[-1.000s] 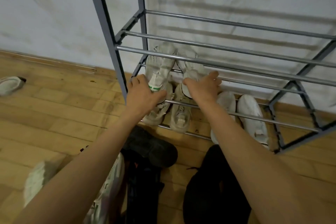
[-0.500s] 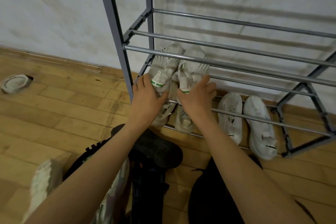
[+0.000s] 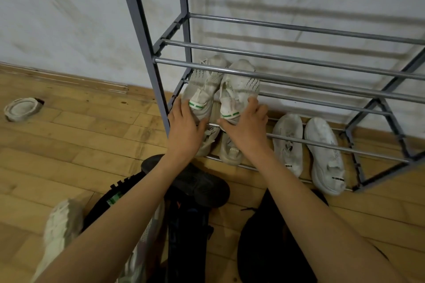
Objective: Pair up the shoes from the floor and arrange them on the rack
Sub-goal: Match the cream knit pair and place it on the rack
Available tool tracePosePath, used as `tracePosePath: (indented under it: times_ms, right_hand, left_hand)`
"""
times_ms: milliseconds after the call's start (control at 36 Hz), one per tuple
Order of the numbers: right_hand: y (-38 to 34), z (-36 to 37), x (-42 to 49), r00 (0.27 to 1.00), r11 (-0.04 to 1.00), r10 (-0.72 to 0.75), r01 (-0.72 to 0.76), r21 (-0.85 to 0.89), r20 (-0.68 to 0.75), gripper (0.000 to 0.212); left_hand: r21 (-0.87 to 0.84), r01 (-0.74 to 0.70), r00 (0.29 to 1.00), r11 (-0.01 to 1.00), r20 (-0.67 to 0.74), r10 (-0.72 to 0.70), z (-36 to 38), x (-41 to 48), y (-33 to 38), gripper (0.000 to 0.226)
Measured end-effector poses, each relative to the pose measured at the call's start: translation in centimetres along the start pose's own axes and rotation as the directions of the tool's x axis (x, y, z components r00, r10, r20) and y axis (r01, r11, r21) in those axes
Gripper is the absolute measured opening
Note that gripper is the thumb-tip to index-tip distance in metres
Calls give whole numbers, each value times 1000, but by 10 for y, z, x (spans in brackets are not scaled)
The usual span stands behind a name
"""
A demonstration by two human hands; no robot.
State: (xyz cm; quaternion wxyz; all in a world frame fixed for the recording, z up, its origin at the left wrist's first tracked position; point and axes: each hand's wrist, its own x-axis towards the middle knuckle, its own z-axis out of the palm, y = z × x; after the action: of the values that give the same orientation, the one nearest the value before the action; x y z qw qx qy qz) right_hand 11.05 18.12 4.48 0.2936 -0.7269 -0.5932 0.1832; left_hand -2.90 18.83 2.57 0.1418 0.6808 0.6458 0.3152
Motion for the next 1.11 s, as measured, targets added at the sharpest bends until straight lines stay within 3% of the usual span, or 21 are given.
tracePosePath:
  times_ms: [111, 278, 361, 556, 694, 861, 1028, 1111]
  right_hand:
    - [0, -2, 0, 1000, 999, -11, 12, -47, 17, 87]
    - [1, -11, -2, 999, 976, -34, 37, -215, 17, 92]
    - [4, -18, -9, 997, 955, -77, 75, -287, 4, 90]
    - [24, -37, -55, 972, 902, -237, 219, -372, -3, 70]
    - [51, -55, -100, 962, 876, -254, 271, -399, 96, 62]
    - [73, -55, -150, 938, 872, -214, 309, -379, 273, 59]
    - [77, -25, -170, 888, 864, -158, 336, -375, 432, 60]
    - [78, -4, -169, 868, 899, -80, 275, -340, 489, 60]
  left_hand:
    - [49, -26, 999, 998, -20, 27, 2, -6, 1, 68]
    - [307, -92, 994, 947, -35, 108, 12, -29, 1, 66]
    - [320, -99, 991, 942, -49, 120, 14, -46, 8, 63]
    - [278, -197, 976, 940, 144, 162, 17, -97, 14, 49]
    - [314, -239, 935, 919, 330, 131, 9, -137, 8, 47]
    - [294, -249, 890, 923, 446, 98, -3, -174, -3, 43]
    - [321, -133, 860, 938, 508, -51, -7, -200, -27, 44]
    - [365, -90, 840, 927, 528, -126, -4, -212, -41, 53]
